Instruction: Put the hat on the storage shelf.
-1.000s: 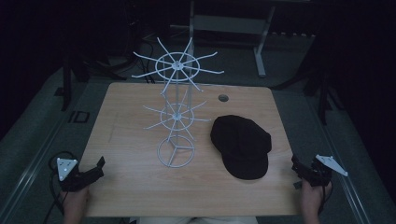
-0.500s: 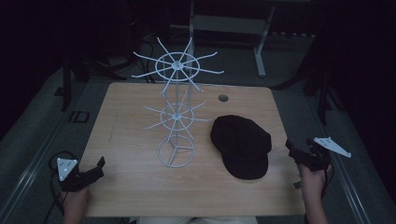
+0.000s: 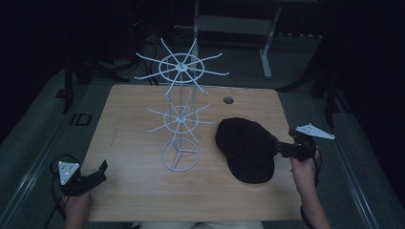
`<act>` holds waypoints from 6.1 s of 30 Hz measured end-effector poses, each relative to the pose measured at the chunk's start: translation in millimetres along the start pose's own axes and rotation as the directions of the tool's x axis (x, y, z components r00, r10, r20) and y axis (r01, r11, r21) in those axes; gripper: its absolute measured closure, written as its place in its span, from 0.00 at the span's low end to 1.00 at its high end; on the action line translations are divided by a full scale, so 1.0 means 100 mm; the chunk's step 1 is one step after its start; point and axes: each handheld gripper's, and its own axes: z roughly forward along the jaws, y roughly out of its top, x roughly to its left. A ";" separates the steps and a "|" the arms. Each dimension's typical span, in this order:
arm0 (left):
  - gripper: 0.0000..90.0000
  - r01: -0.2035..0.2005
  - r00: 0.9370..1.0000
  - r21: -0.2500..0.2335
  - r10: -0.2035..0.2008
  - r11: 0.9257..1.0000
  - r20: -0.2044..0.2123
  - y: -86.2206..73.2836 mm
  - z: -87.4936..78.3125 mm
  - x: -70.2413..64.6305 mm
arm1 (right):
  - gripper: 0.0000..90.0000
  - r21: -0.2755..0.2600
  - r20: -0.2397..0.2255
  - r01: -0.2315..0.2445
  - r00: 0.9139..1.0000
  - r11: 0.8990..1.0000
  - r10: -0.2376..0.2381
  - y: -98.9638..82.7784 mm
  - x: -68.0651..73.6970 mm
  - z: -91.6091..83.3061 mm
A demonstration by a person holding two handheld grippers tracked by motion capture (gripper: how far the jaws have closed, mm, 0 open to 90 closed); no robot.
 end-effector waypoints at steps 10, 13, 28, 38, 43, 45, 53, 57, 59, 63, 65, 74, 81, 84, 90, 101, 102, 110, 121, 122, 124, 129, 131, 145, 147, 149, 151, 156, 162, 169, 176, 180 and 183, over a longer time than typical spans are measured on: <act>0.02 0.003 1.000 0.000 -0.003 1.000 0.005 0.00 0.00 0.01 | 0.15 0.039 -0.080 0.034 0.996 0.999 -0.030 0.13 0.20 0.36; 0.02 0.004 1.000 -0.002 -0.004 1.000 0.005 0.00 0.00 0.01 | 0.16 0.045 -0.096 0.039 0.995 0.998 -0.035 0.17 0.25 0.46; 0.02 0.006 1.000 -0.002 -0.006 1.000 0.009 0.00 0.00 0.01 | 0.31 0.204 -0.121 0.079 0.991 0.976 -0.055 0.24 0.46 1.06; 0.02 0.008 1.000 -0.003 -0.008 1.000 0.008 0.00 0.01 0.01 | 0.41 0.298 -0.027 0.067 0.998 0.952 -0.062 0.15 0.49 1.27; 0.02 0.005 1.000 -0.001 -0.005 1.000 0.007 0.00 0.00 0.01 | 0.52 0.332 -0.043 0.084 0.996 0.939 -0.074 0.15 0.49 1.29; 0.02 0.006 1.000 -0.003 -0.006 1.000 0.008 0.00 0.00 0.01 | 0.61 0.345 -0.047 0.097 0.995 0.934 -0.086 0.15 0.50 1.31; 0.02 0.009 1.000 -0.004 -0.009 1.000 0.007 0.00 0.00 0.01 | 0.91 0.335 -0.063 0.124 0.992 0.934 -0.109 0.15 0.54 1.27; 0.02 0.008 1.000 -0.004 -0.008 1.000 0.006 0.00 0.00 0.01 | 0.92 0.262 -0.056 0.127 0.992 0.957 -0.116 0.16 0.54 1.12; 0.02 0.007 1.000 -0.003 -0.007 1.000 0.006 0.00 0.00 0.01 | 0.92 0.239 -0.057 0.130 0.991 0.962 -0.120 0.19 0.54 1.07; 0.02 0.006 1.000 -0.002 -0.006 1.000 0.005 0.00 0.00 0.01 | 0.92 0.206 -0.055 0.124 0.992 0.971 -0.115 0.24 0.52 0.99; 0.02 0.007 1.000 -0.001 -0.007 1.000 0.004 0.00 0.01 0.01 | 0.92 0.177 -0.050 0.126 0.992 0.976 -0.119 0.28 0.52 0.89; 0.02 0.006 1.000 -0.002 -0.006 1.000 0.004 0.00 0.00 0.01 | 0.92 0.088 -0.041 0.109 0.994 0.990 -0.105 0.35 0.45 0.60; 0.02 0.006 1.000 -0.002 -0.006 1.000 0.003 0.00 0.01 0.01 | 0.92 0.025 -0.029 0.094 0.995 0.995 -0.094 0.43 0.40 0.38; 0.02 0.006 1.000 -0.002 -0.006 1.000 0.003 0.00 0.01 0.01 | 0.92 -0.013 -0.026 0.080 0.996 0.997 -0.080 0.49 0.38 0.27; 0.02 0.003 1.000 0.001 -0.003 1.000 0.003 0.00 0.00 0.01 | 0.92 -0.093 -0.028 0.077 0.996 0.993 -0.080 0.65 0.37 0.00; 0.02 0.005 1.000 -0.001 -0.005 1.000 0.002 0.00 0.01 0.01 | 0.92 -0.267 -0.054 0.067 0.995 0.961 -0.084 1.02 0.46 -0.64; 0.02 0.004 1.000 -0.001 -0.004 1.000 0.001 0.00 0.00 0.01 | 0.92 -0.283 -0.050 0.070 0.995 0.957 -0.087 1.06 0.47 -0.70; 0.02 0.005 1.000 0.000 -0.005 1.000 0.001 0.00 0.01 0.00 | 0.92 -0.397 -0.049 0.089 0.992 0.914 -0.118 1.39 0.60 -1.11; 0.02 0.004 1.000 0.000 -0.004 1.000 0.002 0.00 0.01 0.00 | 0.92 -0.514 -0.080 0.131 0.977 0.848 -0.199 1.81 0.90 -1.50; 0.02 0.004 1.000 0.000 -0.004 1.000 0.001 0.00 0.01 0.00 | 0.92 -0.523 -0.087 0.131 0.975 0.842 -0.205 1.84 0.94 -1.53; 0.02 0.004 1.000 -0.001 -0.004 1.000 0.001 0.00 0.01 0.00 | 0.92 -0.546 -0.115 0.132 0.967 0.827 -0.230 1.90 1.05 -1.59; 0.02 0.003 1.000 0.000 -0.003 1.000 0.002 0.00 0.01 0.00 | 0.92 -0.575 -0.162 0.143 0.945 0.806 -0.283 1.94 1.24 -1.65; 0.02 0.003 1.000 0.000 -0.003 1.000 0.003 0.00 0.01 0.00 | 0.92 -0.577 -0.175 0.142 0.940 0.804 -0.291 1.94 1.28 -1.65; 0.02 0.004 1.000 -0.002 -0.004 1.000 0.004 0.00 0.00 0.01 | 0.92 -0.547 -0.282 0.211 0.865 0.810 -0.416 1.86 1.75 -1.42; 0.02 0.003 1.000 -0.001 -0.003 1.000 0.005 0.00 0.00 0.01 | 0.92 -0.535 -0.303 0.210 0.856 0.818 -0.418 1.82 1.77 -1.35; 0.02 0.003 1.000 -0.002 -0.003 1.000 0.005 0.00 0.00 0.01 | 0.92 -0.525 -0.306 0.222 0.852 0.822 -0.426 1.77 1.78 -1.29; 0.02 0.005 1.000 -0.001 -0.005 1.000 0.004 0.00 0.01 0.01 | 0.92 -0.513 -0.315 0.229 0.847 0.828 -0.429 1.73 1.79 -1.24; 0.02 0.005 1.000 0.000 -0.005 1.000 0.004 0.00 0.01 0.01 | 0.92 -0.478 -0.352 0.227 0.836 0.849 -0.422 1.64 1.79 -1.12; 0.02 0.006 1.000 -0.003 -0.006 1.000 0.003 0.00 0.01 0.01 | 0.91 -0.467 -0.366 0.220 0.834 0.856 -0.414 1.53 1.77 -1.04; 0.02 0.004 1.000 -0.002 -0.004 1.000 0.004 0.00 0.00 0.01 | 0.86 -0.441 -0.378 0.215 0.836 0.871 -0.397 1.38 1.77 -0.93; 0.02 0.004 1.000 -0.003 -0.004 1.000 0.005 0.00 0.01 0.01 | 0.83 -0.418 -0.396 0.197 0.839 0.887 -0.373 1.28 1.75 -0.82; 0.02 0.005 1.000 -0.002 -0.005 1.000 0.006 0.00 0.01 0.01 | 0.69 -0.420 -0.393 0.191 0.843 0.887 -0.367 1.26 1.73 -0.84; 0.02 0.004 1.000 -0.001 -0.004 1.000 0.006 0.00 0.01 0.01 | 0.65 -0.425 -0.393 0.187 0.843 0.886 -0.367 1.26 1.72 -0.86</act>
